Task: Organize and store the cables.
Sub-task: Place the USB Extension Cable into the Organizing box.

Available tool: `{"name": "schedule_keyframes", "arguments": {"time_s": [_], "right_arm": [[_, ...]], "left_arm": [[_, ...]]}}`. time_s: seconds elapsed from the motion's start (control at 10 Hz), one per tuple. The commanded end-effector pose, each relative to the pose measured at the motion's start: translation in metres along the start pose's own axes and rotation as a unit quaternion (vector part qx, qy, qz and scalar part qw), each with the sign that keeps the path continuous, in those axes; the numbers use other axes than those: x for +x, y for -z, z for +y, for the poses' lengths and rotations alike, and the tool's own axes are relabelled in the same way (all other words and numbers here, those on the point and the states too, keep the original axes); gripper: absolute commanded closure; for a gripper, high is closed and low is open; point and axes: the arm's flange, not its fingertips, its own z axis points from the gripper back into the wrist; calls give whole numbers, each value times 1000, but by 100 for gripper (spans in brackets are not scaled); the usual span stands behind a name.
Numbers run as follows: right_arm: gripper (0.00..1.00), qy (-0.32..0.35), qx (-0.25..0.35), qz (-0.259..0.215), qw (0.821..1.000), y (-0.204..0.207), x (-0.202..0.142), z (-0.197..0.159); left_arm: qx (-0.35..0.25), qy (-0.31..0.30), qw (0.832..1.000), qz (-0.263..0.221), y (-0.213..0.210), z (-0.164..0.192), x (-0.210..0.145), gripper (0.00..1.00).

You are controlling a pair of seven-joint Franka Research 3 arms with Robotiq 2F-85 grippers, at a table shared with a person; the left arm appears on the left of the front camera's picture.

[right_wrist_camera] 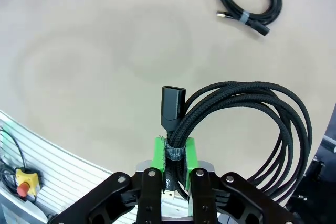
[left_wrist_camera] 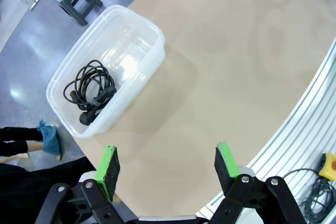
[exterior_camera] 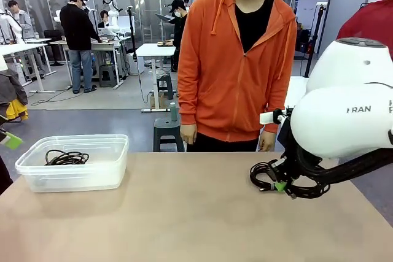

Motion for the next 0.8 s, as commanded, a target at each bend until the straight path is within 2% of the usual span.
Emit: {"name": "schedule_keyframes", "arguments": {"time_s": [0.0,0.2,0.4,0.5,0.7], "right_arm": [[95,5,5,9,1000,-2,17,34],[95,1,4,25,1000,13,34,84],[95,-15,30,22,999,34,45,140],[95,-4,41,10,999,46,53,160],[95,13,74,19,997,67,62,194]], "left_arm": [[8,-2,1000,2,-1,0,3,8],[8,-2,1000,2,-1,0,3,8],[8,-2,1000,2,-1,0,3,8],[8,-2,1000,2,-1,0,3,8],[8,-2,1000,2,-1,0,3,8]]}}
